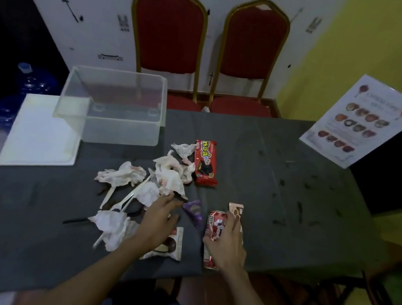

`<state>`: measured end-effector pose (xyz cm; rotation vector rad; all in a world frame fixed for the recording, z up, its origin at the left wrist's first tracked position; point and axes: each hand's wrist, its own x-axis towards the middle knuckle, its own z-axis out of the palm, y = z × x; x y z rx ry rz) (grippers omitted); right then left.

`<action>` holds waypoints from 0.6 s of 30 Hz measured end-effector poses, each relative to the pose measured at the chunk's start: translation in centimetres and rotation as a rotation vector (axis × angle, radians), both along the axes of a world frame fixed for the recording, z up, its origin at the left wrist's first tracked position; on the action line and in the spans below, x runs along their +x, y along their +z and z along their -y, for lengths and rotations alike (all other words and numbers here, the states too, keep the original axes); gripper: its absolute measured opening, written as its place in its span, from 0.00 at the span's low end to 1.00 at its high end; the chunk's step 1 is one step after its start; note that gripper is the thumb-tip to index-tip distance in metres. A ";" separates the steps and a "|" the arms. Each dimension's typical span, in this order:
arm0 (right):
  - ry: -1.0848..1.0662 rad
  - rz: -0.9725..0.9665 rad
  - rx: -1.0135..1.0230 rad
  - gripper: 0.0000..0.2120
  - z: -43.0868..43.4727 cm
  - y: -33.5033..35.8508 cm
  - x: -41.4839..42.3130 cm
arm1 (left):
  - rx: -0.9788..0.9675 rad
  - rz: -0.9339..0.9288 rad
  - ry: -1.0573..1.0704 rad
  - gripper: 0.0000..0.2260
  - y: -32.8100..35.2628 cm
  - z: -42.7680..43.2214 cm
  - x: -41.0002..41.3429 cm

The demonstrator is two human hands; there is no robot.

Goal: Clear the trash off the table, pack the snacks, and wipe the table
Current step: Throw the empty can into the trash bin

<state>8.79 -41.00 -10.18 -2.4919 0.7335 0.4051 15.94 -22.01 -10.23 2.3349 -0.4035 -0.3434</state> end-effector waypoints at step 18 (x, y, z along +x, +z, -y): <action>0.321 0.714 0.394 0.45 -17.5 10.0 12.1 | -0.222 0.223 0.643 0.16 3.9 -16.2 -0.2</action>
